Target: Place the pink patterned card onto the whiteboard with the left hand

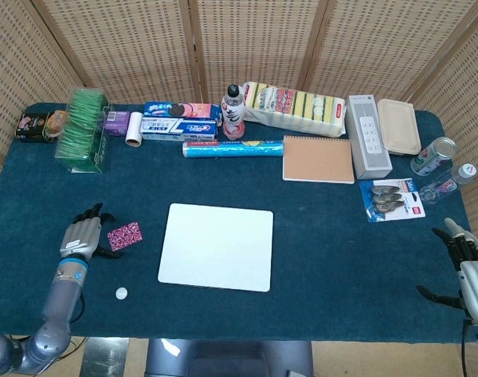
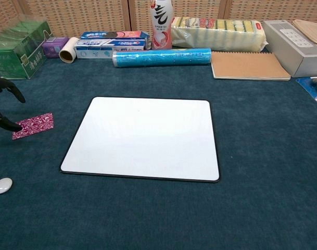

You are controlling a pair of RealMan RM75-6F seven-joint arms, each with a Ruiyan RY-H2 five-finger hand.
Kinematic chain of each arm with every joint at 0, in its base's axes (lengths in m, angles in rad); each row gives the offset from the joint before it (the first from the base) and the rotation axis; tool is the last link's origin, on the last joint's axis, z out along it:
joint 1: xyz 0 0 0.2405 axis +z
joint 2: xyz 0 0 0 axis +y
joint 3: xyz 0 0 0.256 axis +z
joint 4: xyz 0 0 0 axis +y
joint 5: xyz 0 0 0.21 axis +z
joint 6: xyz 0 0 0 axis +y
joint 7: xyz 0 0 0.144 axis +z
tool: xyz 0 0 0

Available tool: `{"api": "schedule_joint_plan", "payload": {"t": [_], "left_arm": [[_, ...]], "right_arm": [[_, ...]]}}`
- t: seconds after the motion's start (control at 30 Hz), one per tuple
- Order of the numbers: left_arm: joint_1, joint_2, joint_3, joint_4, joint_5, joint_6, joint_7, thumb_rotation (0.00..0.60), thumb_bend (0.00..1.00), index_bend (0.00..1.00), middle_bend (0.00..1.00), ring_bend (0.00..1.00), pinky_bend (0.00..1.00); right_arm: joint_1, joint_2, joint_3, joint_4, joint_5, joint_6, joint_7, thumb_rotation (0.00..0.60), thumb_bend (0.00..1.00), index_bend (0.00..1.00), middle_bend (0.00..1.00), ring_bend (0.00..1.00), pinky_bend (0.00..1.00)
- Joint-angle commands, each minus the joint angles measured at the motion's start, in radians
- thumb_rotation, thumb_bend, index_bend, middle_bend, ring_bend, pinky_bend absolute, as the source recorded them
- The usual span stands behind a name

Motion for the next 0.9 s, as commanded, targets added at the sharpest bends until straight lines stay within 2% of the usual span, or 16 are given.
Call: {"api": "schedule_joint_plan", "payload": {"t": [0.03,0.23,0.4,0.57,0.9], "left_arm": [[-0.022,-0.032,-0.008,0.022,-0.028,0.037,0.023,0.6,0.1,0.25,0.0,0.0,0.05],[-0.035,-0.08,-0.014,0.068,-0.06,0.064,0.041,0.6,0.1,0.25,0.0,0.0,0.05],[-0.046,-0.115,-0.013,0.12,-0.084,0.047,0.056,0.6,0.11,0.25,0.0,0.0,0.05],[-0.047,-0.139,-0.01,0.14,-0.064,0.052,0.054,0.6,0.12,0.28,0.0,0.0,0.05],[-0.05,-0.181,-0.012,0.181,-0.064,0.071,0.076,0.6,0.13,0.29,0.0,0.0,0.05]], "right_arm": [[-0.001,0.003,-0.001,-0.003,0.0,-0.001,0.005,0.6,0.1,0.1,0.0,0.0,0.0],[-0.002,0.01,0.001,0.004,0.004,0.002,0.03,0.6,0.1,0.1,0.0,0.0,0.0],[0.001,0.012,0.003,0.006,0.007,-0.005,0.038,0.6,0.1,0.1,0.0,0.0,0.0],[-0.001,0.014,0.002,0.006,0.008,-0.003,0.043,0.6,0.1,0.1,0.0,0.0,0.0],[0.0,0.017,0.004,0.011,0.01,-0.004,0.055,0.6,0.1,0.1,0.0,0.0,0.0]]}}
